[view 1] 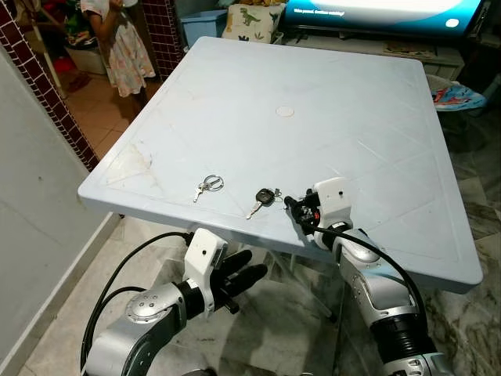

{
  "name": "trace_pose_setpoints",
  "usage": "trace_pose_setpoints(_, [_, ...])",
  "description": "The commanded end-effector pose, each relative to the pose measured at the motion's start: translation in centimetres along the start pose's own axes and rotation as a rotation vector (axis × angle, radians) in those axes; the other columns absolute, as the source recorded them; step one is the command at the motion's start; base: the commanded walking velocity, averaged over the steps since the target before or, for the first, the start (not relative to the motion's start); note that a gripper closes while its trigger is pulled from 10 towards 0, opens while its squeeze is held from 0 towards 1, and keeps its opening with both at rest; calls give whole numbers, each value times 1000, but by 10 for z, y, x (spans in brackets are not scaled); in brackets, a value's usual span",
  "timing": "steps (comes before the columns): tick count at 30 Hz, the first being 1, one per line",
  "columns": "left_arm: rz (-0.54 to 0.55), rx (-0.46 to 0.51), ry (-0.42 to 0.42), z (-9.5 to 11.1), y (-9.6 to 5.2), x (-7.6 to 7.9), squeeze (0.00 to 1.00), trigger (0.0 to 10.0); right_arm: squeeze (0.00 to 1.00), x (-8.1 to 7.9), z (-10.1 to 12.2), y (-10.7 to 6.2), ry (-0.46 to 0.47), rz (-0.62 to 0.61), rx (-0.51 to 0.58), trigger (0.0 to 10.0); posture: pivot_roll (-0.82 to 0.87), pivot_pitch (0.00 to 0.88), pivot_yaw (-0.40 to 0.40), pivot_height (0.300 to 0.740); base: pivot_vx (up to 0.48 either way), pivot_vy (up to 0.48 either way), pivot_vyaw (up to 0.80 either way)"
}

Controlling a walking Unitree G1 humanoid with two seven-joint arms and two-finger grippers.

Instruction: Hang keys on a hook

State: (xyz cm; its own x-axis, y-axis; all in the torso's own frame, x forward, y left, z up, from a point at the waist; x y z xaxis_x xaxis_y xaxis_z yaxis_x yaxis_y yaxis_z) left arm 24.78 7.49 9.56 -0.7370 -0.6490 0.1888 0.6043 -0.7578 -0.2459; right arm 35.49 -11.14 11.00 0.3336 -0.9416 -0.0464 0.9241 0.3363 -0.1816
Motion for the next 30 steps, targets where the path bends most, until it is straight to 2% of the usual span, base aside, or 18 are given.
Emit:
trace_pose_setpoints(1, [9,12,-6,2,-3,1,0,10000,0,3,5,1,1,-12,10,0,-47,127,31,740,0,0,0])
trace_pose_setpoints(30, [16,8,14,0,-1,0,0,10000,0,8,-8,0,-8,-35,-48,0,-47,109,32,740,0,0,0])
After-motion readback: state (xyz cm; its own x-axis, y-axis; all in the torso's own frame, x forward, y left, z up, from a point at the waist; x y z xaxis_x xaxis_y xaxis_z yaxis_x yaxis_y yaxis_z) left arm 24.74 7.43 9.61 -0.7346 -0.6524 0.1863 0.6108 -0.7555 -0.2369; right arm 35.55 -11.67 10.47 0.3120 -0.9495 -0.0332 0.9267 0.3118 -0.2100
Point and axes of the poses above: a point about 5 cm out from each wrist's last joint towards the gripper, its own y axis pointing out of the wrist towards the gripper, its own z axis along the axis of the wrist's last joint, x = y × z, the point moved 3 cm from there along y, pointing out of the wrist towards the gripper, and after that the axes turned 6 degrees about y, right-handed, at the moved point
